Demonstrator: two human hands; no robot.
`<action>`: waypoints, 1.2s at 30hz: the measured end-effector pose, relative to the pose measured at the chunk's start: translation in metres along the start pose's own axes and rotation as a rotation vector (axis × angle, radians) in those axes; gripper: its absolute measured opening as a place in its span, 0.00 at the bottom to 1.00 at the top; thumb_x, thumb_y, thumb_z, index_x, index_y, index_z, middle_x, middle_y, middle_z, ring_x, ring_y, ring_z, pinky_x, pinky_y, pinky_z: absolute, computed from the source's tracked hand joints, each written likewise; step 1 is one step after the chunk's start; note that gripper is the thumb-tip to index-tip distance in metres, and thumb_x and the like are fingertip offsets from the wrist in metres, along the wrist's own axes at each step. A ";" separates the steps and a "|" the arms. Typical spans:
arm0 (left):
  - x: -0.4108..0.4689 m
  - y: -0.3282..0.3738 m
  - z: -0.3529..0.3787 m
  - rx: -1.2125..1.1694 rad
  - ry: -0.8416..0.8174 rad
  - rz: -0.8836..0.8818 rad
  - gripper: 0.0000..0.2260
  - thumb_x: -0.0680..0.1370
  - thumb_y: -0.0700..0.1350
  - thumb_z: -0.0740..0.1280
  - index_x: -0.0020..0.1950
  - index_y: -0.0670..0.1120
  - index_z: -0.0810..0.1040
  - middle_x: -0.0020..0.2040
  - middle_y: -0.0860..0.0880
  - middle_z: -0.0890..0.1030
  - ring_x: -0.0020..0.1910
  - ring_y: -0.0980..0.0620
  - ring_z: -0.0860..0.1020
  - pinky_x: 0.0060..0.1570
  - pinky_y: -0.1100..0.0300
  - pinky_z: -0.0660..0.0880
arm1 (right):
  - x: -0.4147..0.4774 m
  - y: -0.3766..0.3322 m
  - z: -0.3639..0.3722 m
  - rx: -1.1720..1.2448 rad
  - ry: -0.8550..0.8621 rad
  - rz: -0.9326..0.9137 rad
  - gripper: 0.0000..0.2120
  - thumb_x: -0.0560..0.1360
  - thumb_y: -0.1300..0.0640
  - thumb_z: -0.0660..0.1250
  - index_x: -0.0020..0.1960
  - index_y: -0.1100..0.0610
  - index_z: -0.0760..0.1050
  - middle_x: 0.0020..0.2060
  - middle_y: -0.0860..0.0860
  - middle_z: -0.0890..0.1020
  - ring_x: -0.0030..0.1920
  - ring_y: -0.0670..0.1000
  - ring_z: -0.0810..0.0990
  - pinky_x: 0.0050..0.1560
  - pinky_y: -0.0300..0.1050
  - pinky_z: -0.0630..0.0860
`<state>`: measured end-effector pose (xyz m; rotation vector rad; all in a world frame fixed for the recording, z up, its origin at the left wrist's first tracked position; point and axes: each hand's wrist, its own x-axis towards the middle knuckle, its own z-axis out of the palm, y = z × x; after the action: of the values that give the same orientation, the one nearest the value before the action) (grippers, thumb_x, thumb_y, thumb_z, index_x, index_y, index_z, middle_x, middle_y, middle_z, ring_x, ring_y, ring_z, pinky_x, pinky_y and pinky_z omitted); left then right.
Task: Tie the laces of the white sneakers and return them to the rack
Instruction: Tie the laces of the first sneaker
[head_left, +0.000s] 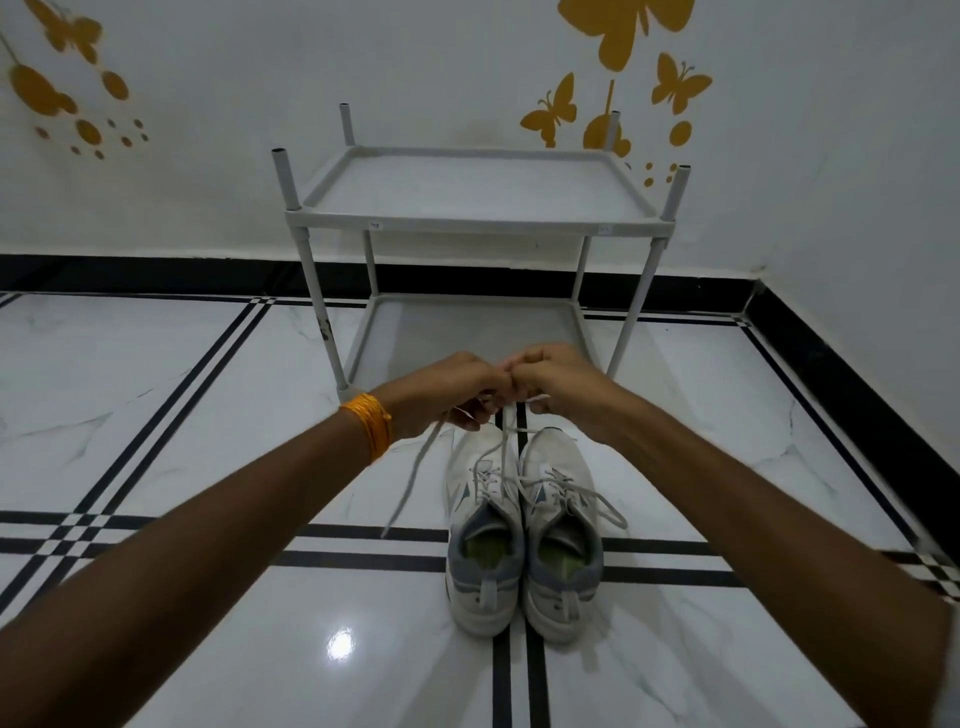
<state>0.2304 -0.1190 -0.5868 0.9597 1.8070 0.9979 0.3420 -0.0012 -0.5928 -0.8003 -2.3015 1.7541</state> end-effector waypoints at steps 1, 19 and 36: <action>0.000 -0.002 0.001 -0.050 0.010 -0.010 0.07 0.76 0.45 0.66 0.42 0.43 0.78 0.35 0.48 0.75 0.34 0.52 0.73 0.38 0.59 0.73 | 0.000 0.002 -0.004 0.036 -0.007 0.005 0.08 0.72 0.64 0.66 0.48 0.60 0.82 0.40 0.55 0.82 0.43 0.50 0.77 0.42 0.44 0.72; 0.015 -0.039 0.038 0.414 0.641 0.406 0.23 0.67 0.32 0.69 0.59 0.42 0.66 0.37 0.50 0.73 0.30 0.52 0.73 0.26 0.52 0.74 | -0.008 -0.048 0.008 0.279 0.019 -0.296 0.07 0.79 0.57 0.64 0.45 0.60 0.74 0.36 0.53 0.79 0.36 0.49 0.79 0.32 0.39 0.77; 0.010 -0.052 0.037 0.680 0.625 0.726 0.08 0.73 0.42 0.72 0.39 0.45 0.74 0.33 0.54 0.73 0.32 0.54 0.73 0.32 0.64 0.67 | 0.031 0.019 -0.002 0.809 0.147 0.237 0.03 0.77 0.70 0.62 0.46 0.66 0.74 0.47 0.62 0.78 0.45 0.54 0.80 0.48 0.45 0.81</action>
<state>0.2489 -0.1214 -0.6486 1.9888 2.4577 1.2173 0.3227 0.0195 -0.6161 -0.9857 -1.2366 2.3470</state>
